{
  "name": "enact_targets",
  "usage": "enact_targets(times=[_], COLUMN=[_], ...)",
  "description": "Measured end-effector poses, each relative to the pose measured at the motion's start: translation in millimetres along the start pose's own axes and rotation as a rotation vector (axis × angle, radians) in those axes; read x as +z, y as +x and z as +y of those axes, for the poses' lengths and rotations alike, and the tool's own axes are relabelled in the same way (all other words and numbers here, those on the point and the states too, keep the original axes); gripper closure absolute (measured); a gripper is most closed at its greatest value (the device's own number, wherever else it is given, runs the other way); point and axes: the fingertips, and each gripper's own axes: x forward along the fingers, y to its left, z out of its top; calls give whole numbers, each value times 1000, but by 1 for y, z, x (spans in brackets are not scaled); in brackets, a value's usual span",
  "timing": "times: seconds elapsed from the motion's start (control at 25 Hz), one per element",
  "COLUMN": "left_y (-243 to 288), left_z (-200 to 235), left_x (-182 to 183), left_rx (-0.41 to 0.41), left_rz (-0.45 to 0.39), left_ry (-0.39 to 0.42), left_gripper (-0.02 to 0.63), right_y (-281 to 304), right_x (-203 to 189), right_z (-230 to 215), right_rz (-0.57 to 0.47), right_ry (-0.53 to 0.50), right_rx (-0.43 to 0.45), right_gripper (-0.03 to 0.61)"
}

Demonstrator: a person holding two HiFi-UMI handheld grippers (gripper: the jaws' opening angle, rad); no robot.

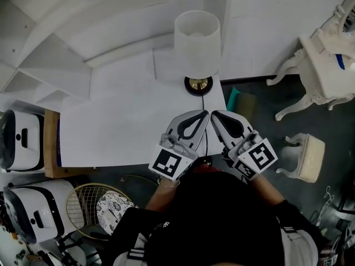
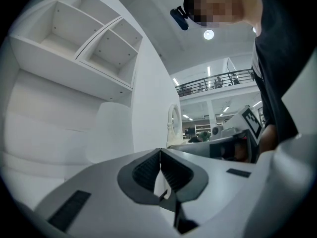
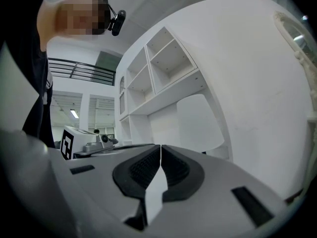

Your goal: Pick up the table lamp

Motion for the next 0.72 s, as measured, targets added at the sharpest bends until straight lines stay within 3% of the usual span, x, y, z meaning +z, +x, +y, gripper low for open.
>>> enact_targets(times=[0.72], left_y=[12], left_z=[8], left_x=[-1], left_rx=[43], left_rz=[34], left_ry=[36], left_gripper=[601], right_y=[9], right_x=[3], right_z=[-26], right_rz=[-10], right_ry=[29], right_rx=[34], right_gripper=[561])
